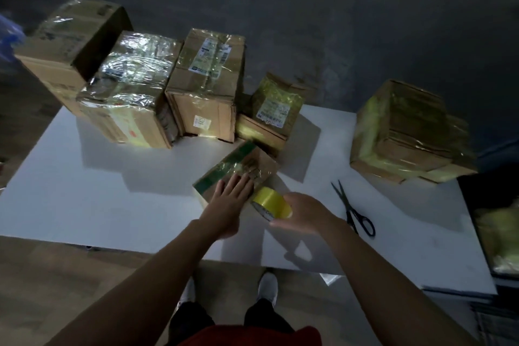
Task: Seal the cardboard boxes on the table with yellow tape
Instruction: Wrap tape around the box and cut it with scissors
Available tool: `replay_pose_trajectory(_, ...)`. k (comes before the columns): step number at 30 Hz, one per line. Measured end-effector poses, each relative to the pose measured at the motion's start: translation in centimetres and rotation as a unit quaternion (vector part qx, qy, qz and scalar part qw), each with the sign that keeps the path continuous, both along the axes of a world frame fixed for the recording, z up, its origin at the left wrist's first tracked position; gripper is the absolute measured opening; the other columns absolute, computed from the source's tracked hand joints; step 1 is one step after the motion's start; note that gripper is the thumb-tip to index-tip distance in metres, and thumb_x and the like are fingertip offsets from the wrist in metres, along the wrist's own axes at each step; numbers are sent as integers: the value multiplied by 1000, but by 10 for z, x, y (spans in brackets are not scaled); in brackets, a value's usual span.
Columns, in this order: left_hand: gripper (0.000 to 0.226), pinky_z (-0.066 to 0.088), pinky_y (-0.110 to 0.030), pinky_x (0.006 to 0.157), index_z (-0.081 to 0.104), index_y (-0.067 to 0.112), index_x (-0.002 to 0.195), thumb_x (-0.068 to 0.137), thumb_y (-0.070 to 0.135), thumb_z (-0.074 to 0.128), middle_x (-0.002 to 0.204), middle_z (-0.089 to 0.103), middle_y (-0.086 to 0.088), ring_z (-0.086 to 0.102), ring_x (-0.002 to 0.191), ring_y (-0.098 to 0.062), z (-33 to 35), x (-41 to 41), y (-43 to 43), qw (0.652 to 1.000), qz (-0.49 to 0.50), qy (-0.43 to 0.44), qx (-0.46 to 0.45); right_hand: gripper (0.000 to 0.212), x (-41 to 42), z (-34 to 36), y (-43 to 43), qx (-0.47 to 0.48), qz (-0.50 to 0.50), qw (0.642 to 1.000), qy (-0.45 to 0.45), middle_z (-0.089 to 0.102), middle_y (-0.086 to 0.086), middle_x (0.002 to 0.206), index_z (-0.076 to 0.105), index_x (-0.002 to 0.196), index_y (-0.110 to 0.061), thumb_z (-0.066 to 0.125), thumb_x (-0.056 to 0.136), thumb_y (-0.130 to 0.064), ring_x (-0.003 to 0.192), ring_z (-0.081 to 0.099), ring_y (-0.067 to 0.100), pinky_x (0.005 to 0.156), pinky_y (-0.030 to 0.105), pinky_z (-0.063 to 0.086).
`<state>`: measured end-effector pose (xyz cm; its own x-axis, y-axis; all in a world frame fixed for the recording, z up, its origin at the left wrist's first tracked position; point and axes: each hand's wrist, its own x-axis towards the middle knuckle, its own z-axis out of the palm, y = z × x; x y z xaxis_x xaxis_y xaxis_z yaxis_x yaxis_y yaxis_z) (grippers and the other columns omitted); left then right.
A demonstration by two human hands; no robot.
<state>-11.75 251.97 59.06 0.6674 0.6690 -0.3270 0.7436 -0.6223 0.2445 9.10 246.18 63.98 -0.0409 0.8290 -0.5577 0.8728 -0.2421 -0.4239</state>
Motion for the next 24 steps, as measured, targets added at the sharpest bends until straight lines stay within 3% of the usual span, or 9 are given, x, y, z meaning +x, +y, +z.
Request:
replay_pose_trajectory(3,97,-10,-48,117,-8,16,154,83,1,56,160,-17,-6,-23,144,-27,0,7,-3,1000,-2,5,27,35,2,4,-4,-8,-18,1000,19,60,-4,82,57,85,-23,65,81,-57,78,58,13,62,26,41)
replay_pose_trajectory(5,96,-7,-49,118,-8,16,154,83,1,55,161,-15,-6,-21,145,-26,-1,8,-5,999,5,5,48,38,2,6,-5,-8,-31,999,24,61,-1,81,59,90,-19,60,85,-57,74,58,13,63,30,42)
replay_pose_trajectory(11,89,11,-57,118,4,16,155,86,13,61,163,0,-9,-3,149,-30,-3,11,-6,997,30,-8,65,41,11,8,-12,-3,-83,992,95,66,2,109,62,116,-17,57,91,-49,98,62,19,89,38,51)
replay_pose_trajectory(14,94,18,-59,115,5,17,155,85,24,68,162,3,-10,3,149,-31,-6,13,-4,997,36,1,67,45,7,2,-17,5,-71,992,105,59,0,118,54,124,-19,58,91,-49,111,56,19,88,34,45)
replay_pose_trajectory(17,91,17,-58,116,-1,16,154,89,16,63,163,-1,-9,-1,149,-30,-8,12,-1,997,23,23,74,55,-1,-11,-17,-24,-106,989,98,55,8,129,42,138,-16,44,96,-51,116,53,25,87,34,41)
replay_pose_trajectory(22,90,11,-59,116,-5,16,154,90,11,58,162,-6,-8,-7,149,-30,-9,14,-1,997,26,32,63,43,-2,-14,-11,-2,-113,990,83,56,15,97,49,121,-7,34,103,-43,88,47,19,72,30,33)
replay_pose_trajectory(24,90,10,-59,117,-7,17,154,91,10,57,162,-8,-8,-8,149,-30,-9,14,-1,997,28,38,62,35,-1,-12,-13,-4,-100,992,77,53,7,86,50,113,-11,34,103,-41,86,46,19,67,30,32)
